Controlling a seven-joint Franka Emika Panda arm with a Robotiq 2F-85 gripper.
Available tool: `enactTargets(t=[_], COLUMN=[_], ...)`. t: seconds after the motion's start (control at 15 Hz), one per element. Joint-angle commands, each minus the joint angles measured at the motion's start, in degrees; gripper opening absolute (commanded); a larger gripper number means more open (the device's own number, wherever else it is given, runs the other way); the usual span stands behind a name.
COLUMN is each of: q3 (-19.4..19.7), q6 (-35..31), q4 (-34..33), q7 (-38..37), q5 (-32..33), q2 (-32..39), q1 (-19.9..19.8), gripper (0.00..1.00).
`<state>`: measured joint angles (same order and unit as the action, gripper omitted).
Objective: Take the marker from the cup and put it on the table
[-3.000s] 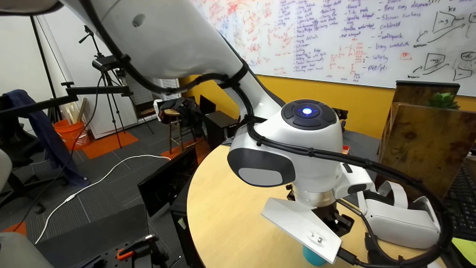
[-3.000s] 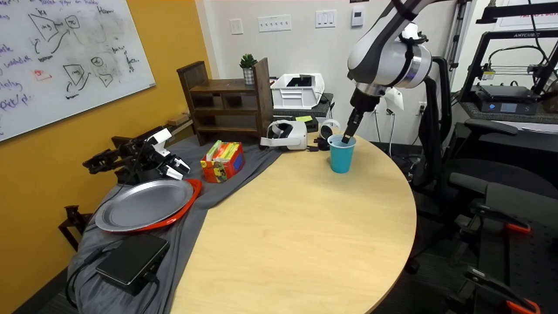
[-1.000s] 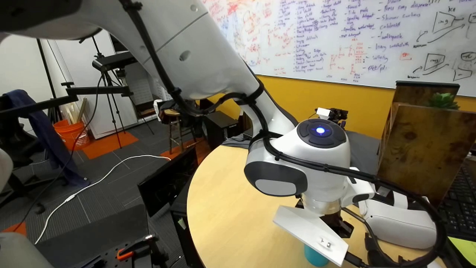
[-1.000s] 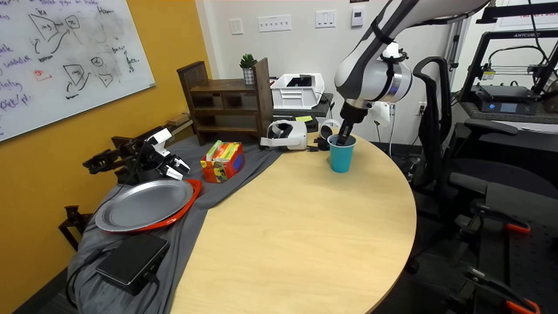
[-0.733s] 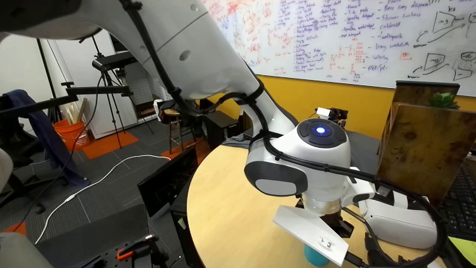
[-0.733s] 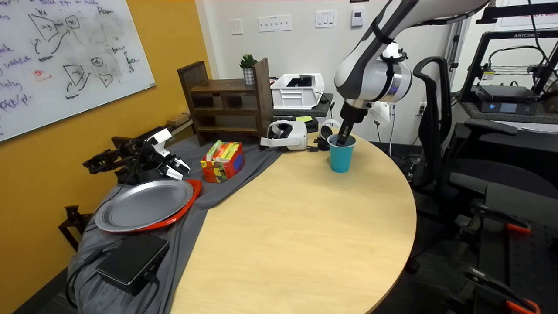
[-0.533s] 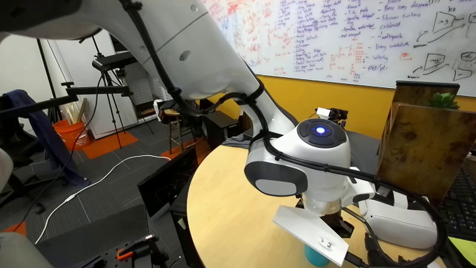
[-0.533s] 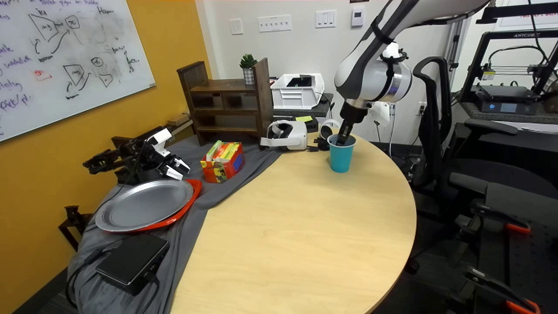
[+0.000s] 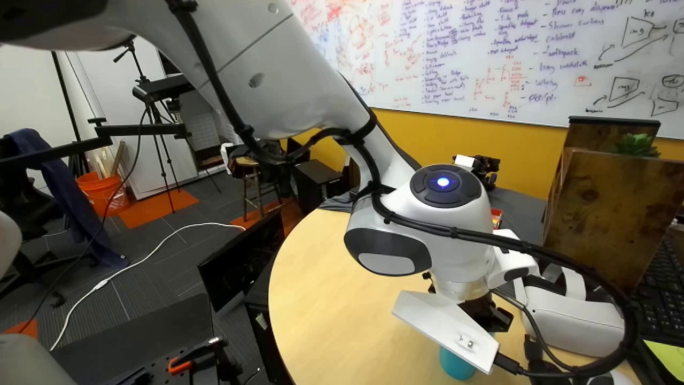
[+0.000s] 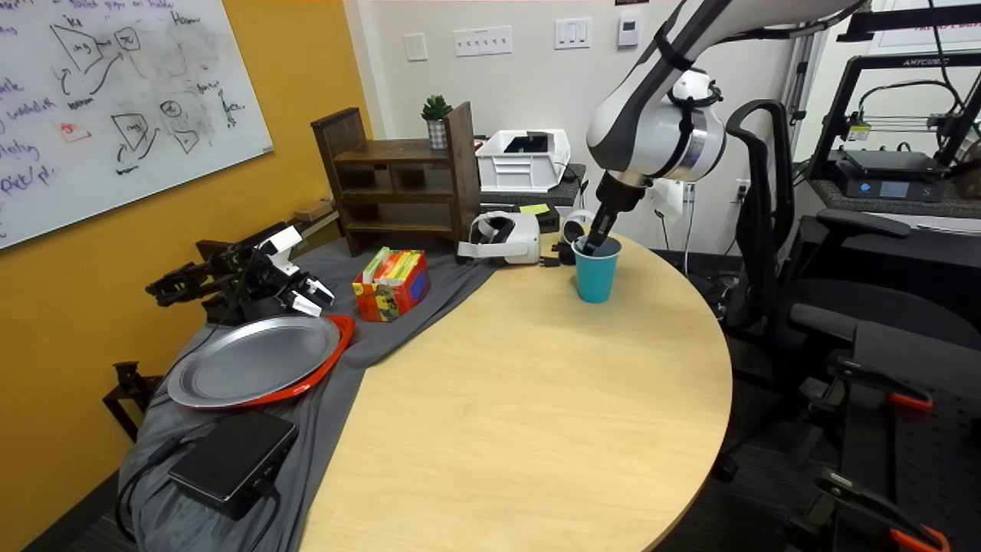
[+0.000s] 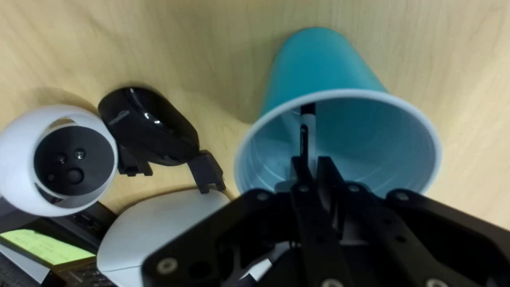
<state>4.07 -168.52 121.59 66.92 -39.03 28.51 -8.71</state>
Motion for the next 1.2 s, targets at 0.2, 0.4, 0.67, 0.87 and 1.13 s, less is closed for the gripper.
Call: enactTargets(t=[0.2, 0.4, 0.67, 0.87, 1.13], q3=[-6.82, -9.08, -12.71, -15.26, -18.49], q6=[-4.17, -5.05, -7.62, -9.25, -10.64], q4=[5.32, 7.0, 8.87, 9.93, 10.58], q7=[8.12, 11.17, 16.52, 20.47, 26.29], q5=[-6.43, -9.22, -14.25, -18.15, -24.29], q2=[-5.88, -8.06, -11.08, -13.56, -17.22], q1=[-5.19, -6.88, -9.26, -10.63, -12.12], gripper=[0.03, 0.03, 0.03, 0.03, 0.03])
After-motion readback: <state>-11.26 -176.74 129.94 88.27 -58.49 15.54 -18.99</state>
